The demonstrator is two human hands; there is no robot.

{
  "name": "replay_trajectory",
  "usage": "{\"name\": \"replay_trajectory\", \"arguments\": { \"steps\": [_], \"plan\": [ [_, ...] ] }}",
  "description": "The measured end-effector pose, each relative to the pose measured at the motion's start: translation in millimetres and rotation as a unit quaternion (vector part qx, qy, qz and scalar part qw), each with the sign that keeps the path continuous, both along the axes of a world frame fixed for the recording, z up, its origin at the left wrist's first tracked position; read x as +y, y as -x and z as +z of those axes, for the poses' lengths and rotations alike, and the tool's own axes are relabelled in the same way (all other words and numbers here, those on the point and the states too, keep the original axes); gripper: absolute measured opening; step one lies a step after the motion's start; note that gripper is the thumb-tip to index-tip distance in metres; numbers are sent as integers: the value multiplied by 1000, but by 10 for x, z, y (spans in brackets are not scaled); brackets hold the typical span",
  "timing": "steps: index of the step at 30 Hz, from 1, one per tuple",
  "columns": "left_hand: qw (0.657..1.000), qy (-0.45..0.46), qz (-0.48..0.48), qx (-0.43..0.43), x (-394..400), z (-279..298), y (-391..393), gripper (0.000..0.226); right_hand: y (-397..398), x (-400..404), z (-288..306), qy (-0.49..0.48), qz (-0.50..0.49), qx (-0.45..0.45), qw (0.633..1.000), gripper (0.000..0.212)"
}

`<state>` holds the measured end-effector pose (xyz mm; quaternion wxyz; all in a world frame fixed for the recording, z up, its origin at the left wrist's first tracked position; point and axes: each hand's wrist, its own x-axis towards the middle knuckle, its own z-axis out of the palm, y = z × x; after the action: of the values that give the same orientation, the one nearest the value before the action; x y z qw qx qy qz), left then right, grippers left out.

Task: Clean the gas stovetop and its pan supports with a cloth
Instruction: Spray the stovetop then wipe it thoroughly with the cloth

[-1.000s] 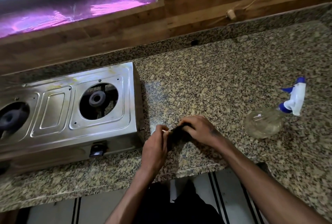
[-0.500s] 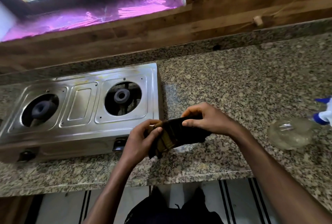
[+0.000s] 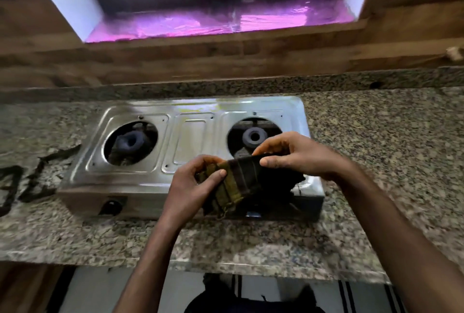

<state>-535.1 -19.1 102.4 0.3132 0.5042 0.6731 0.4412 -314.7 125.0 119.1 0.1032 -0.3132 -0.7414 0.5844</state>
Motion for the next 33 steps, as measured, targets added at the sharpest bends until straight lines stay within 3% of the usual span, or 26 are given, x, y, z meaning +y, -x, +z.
{"name": "replay_trajectory", "arguments": {
  "steps": [3,4,6,8,11,13,16,20,24,28,33],
  "plan": [
    [999,39,10,-14,12,-121,552,11,644,36,-35,-54,-12,-70,996,16],
    [998,52,19,20,38,-199,705,13,841,70,-89,-99,-31,-102,989,16],
    [986,64,45,147,70,-366,964,21,1191,75,-244,-221,-105,-192,950,23],
    [973,48,68,214,69,-492,1206,25,1535,-120,-434,-324,-159,-253,898,46],
    [967,16,50,250,91,-677,1413,26,1928,-625,-744,-283,-119,-350,885,86],
    [958,9,15,286,103,-858,1508,32,2114,-763,-963,-285,-97,-396,867,86],
    [933,31,-23,357,135,-1044,1589,50,2336,-342,-1106,-326,-139,-390,850,84],
    [919,63,12,388,146,-1025,1528,58,2649,527,-1125,-362,-173,-376,835,77],
    [924,91,44,367,170,-1050,1549,59,2910,441,-1147,-431,-50,-313,845,69],
    [921,96,44,376,173,-1009,1541,60,2354,39,-1143,-451,82,-251,853,65],
    [916,107,38,385,155,-1012,1536,61,2296,756,-1131,-439,-28,-336,833,71]
  ]
}}
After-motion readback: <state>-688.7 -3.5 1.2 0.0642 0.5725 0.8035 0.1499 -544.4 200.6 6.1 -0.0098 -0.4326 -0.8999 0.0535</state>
